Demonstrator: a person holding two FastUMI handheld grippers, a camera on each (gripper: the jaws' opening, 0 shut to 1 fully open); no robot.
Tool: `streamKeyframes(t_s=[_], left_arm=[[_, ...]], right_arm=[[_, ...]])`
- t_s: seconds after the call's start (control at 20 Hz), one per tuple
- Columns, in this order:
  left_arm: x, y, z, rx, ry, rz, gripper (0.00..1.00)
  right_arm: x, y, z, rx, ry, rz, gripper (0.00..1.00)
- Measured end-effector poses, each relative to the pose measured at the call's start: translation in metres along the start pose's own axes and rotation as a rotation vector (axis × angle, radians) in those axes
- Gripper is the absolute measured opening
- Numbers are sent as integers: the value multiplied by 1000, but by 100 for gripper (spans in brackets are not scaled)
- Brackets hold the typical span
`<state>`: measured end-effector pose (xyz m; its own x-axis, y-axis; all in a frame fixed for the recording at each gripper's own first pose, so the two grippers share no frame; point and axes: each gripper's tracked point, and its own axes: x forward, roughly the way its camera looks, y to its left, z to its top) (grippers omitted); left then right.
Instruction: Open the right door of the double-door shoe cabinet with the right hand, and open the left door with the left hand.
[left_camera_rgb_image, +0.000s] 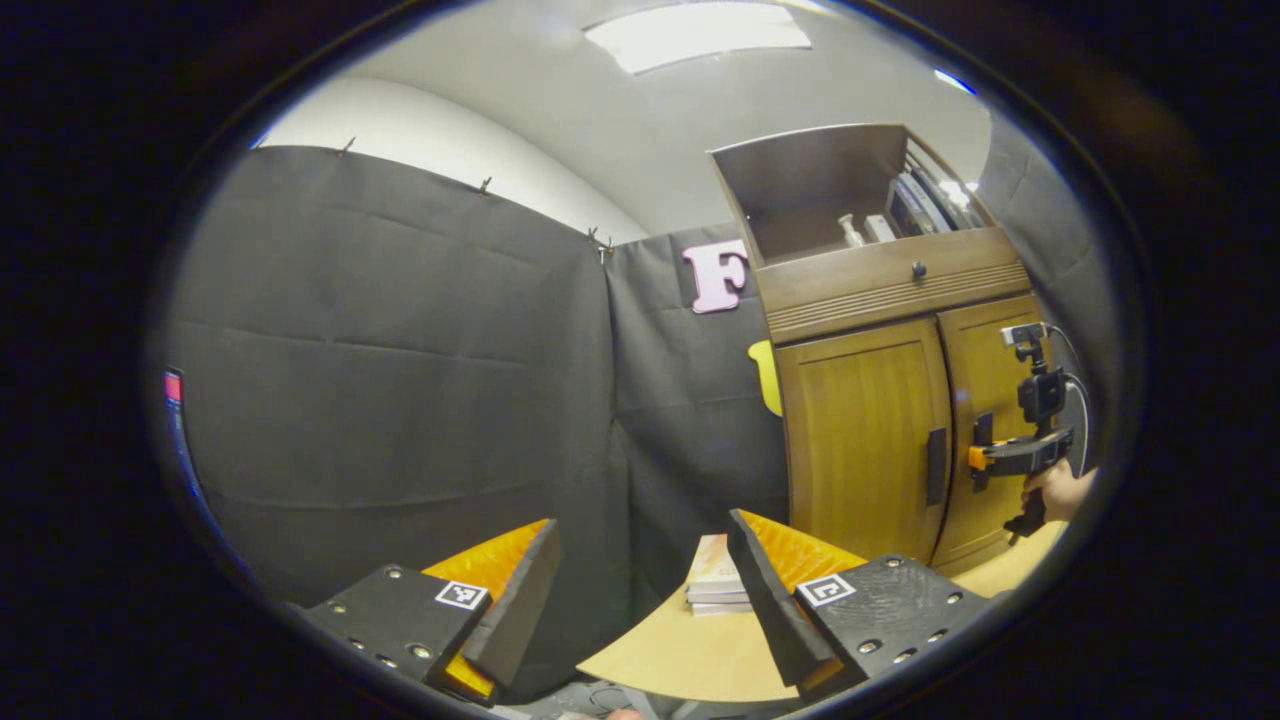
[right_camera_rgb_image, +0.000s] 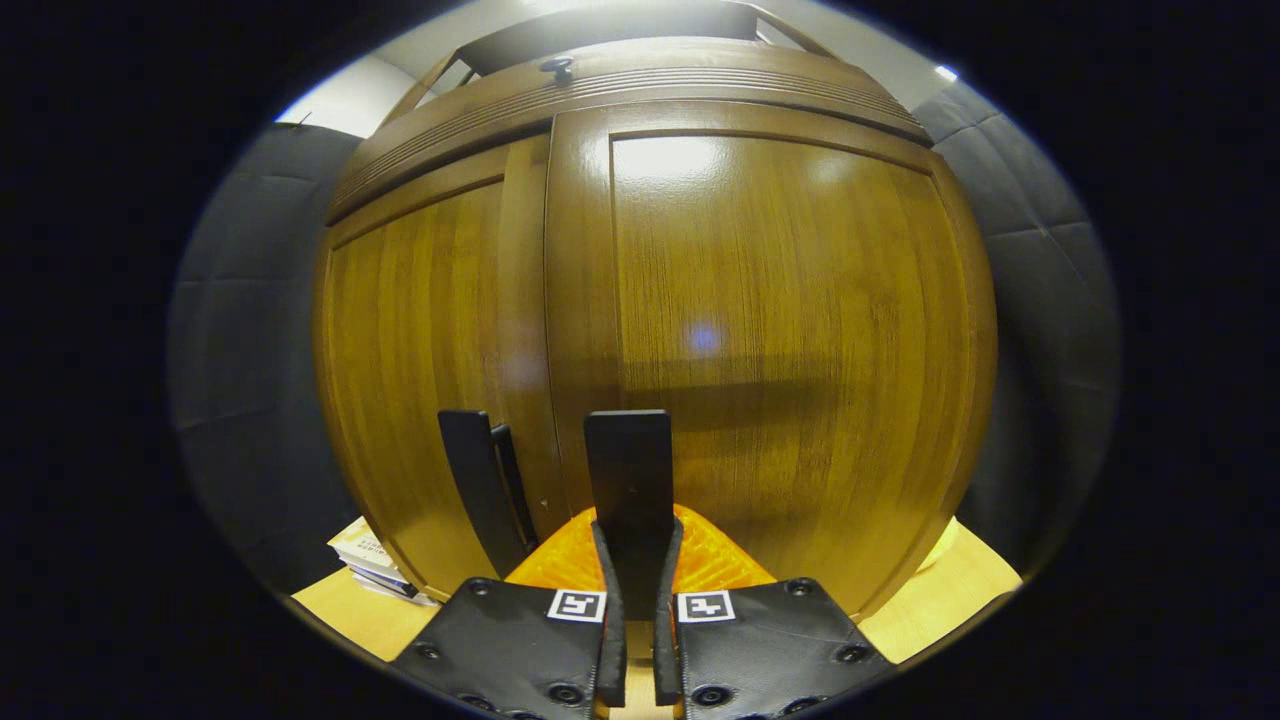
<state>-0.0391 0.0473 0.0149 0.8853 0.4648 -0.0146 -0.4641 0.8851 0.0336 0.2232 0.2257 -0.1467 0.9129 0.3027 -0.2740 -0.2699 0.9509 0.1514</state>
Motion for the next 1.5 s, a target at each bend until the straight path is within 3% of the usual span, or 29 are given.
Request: streamKeyframes(t_s=[0.95,1.5], left_arm=[[10,-20,4,-38,-10,-156,98],[11,-23,18,-47,-26,-299,98]], right_arm=[[-21,3,14,5,28,90,11],[-20,2,16,9,36,122,12]])
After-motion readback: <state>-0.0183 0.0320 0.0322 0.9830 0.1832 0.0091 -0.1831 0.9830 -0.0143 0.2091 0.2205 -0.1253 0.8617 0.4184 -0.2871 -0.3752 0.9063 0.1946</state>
